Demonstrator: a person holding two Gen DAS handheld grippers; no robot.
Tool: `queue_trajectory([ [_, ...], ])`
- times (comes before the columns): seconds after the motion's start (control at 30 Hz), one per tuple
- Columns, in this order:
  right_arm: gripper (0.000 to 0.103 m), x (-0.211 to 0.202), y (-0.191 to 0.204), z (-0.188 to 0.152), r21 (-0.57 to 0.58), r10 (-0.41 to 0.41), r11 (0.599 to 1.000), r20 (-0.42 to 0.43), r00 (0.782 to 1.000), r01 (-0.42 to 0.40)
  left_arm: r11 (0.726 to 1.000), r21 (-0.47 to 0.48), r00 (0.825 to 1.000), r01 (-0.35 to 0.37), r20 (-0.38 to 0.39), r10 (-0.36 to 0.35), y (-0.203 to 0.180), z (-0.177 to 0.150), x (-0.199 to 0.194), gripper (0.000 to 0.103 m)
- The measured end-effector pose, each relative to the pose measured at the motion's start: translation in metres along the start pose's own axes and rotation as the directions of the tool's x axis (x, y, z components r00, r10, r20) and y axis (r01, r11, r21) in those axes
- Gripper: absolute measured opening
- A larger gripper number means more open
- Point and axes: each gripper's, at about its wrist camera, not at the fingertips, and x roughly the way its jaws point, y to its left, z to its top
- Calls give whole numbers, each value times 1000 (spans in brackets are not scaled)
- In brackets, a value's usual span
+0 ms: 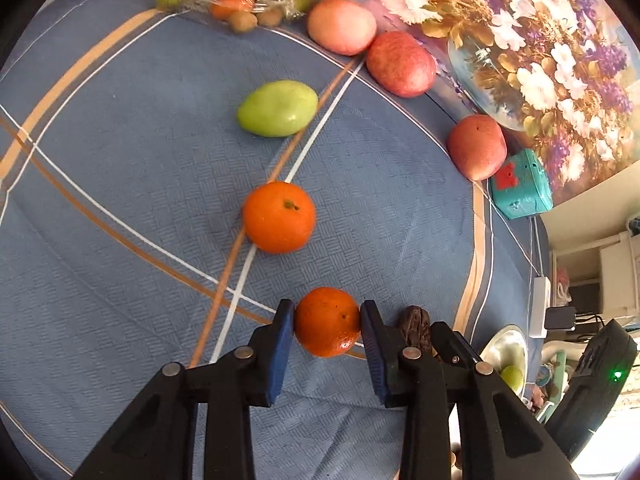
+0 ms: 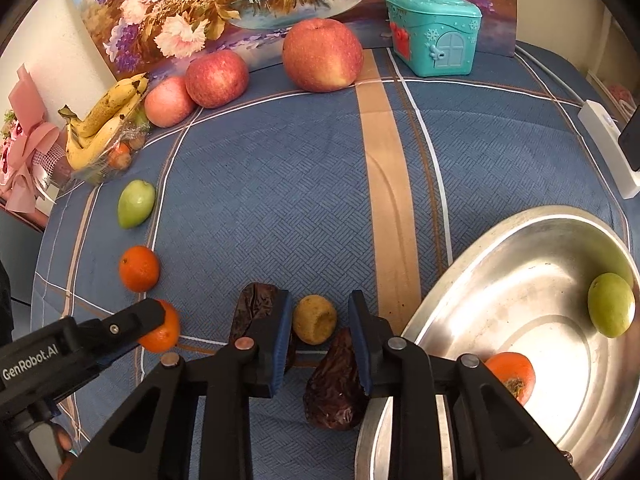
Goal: Organize fruits
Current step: 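Grasp a tangerine with the left tool while the right tool grasps a small brown kiwi, then carry the tangerine and kiwi over the steel bowl and open both tools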
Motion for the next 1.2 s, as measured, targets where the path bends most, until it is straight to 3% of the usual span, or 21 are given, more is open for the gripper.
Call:
queue_trajectory([
  [0.5,24,2,2,0,8,29,1000,6,1000,-29,1000,-24,1000,13,-2,-13,7,10,-4,36],
  [0.8,24,-26,1,5,7,57,998,72,996,-58,999,-25,999,23,36,-22,11,16,-19,36],
  [1.2,24,-65,-31,0,84,-14,996,106,994,6,997,54,997,53,46,-56,-20,12,-30,36],
])
